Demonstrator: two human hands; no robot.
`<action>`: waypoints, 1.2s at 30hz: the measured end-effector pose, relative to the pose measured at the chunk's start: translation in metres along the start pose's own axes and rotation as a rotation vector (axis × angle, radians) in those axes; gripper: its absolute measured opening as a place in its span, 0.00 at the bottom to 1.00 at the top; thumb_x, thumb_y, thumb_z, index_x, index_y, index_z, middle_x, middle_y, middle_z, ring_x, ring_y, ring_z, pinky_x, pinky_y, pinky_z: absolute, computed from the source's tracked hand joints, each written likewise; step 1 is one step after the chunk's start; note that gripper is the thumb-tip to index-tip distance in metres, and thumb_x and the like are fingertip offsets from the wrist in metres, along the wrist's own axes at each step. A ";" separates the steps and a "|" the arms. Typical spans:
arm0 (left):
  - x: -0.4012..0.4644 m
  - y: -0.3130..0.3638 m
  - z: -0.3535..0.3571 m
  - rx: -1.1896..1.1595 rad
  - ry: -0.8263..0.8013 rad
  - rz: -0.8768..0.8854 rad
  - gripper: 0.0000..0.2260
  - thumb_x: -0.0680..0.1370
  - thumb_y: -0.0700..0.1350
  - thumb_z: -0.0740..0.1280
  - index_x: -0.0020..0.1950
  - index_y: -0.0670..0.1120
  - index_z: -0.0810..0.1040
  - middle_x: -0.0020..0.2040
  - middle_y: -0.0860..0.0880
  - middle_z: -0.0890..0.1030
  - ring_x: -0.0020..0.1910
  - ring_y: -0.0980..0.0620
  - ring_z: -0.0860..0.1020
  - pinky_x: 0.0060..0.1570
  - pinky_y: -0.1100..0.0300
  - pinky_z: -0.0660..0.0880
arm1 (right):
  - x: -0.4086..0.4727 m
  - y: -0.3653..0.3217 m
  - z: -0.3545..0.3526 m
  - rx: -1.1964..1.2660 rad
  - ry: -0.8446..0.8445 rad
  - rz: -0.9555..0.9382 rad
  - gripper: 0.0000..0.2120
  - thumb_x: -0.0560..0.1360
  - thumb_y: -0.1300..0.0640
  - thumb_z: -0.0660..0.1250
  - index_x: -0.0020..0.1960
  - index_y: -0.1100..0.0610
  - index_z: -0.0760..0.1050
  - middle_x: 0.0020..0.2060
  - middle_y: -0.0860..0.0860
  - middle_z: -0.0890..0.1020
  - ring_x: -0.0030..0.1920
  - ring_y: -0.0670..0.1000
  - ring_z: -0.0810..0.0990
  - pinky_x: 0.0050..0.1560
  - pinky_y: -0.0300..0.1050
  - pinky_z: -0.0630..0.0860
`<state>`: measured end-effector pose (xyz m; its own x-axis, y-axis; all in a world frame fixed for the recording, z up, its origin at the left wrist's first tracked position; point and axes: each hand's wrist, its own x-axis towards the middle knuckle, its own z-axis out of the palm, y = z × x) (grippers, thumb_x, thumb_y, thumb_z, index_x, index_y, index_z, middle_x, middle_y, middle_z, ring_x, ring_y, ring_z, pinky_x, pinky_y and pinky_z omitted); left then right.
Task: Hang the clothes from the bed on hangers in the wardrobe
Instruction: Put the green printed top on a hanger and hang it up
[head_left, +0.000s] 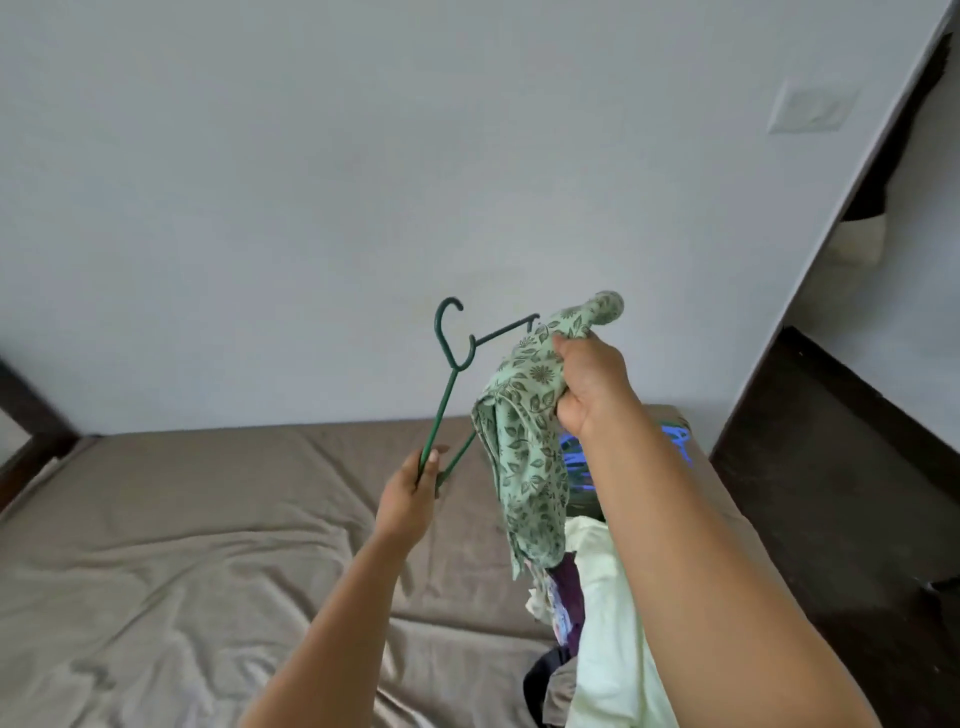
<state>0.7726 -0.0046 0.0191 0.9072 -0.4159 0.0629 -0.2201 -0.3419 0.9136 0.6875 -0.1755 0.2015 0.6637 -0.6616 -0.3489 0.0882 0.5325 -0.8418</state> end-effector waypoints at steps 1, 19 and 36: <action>-0.002 0.005 -0.006 0.032 0.007 0.007 0.08 0.83 0.52 0.57 0.54 0.59 0.75 0.44 0.47 0.83 0.40 0.50 0.80 0.44 0.52 0.78 | -0.002 0.000 0.008 -0.007 -0.018 -0.004 0.13 0.81 0.67 0.57 0.63 0.61 0.73 0.53 0.60 0.79 0.46 0.57 0.80 0.40 0.51 0.80; -0.034 0.035 -0.071 0.476 0.097 0.352 0.14 0.80 0.56 0.59 0.43 0.48 0.77 0.29 0.51 0.78 0.28 0.52 0.76 0.34 0.59 0.72 | 0.023 0.085 0.048 0.616 -0.221 0.351 0.15 0.82 0.66 0.51 0.63 0.70 0.70 0.60 0.66 0.74 0.67 0.62 0.71 0.70 0.59 0.65; -0.037 0.008 -0.098 0.402 0.368 0.179 0.16 0.81 0.51 0.62 0.42 0.41 0.77 0.30 0.48 0.78 0.29 0.48 0.78 0.33 0.51 0.76 | 0.039 0.099 0.060 -1.047 -0.297 -0.557 0.12 0.79 0.55 0.62 0.56 0.58 0.80 0.52 0.51 0.83 0.53 0.50 0.79 0.52 0.38 0.70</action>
<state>0.7722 0.0910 0.0640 0.8923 -0.2008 0.4044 -0.4359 -0.6168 0.6554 0.7665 -0.1171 0.1294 0.8822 -0.4439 0.1573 -0.1350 -0.5584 -0.8185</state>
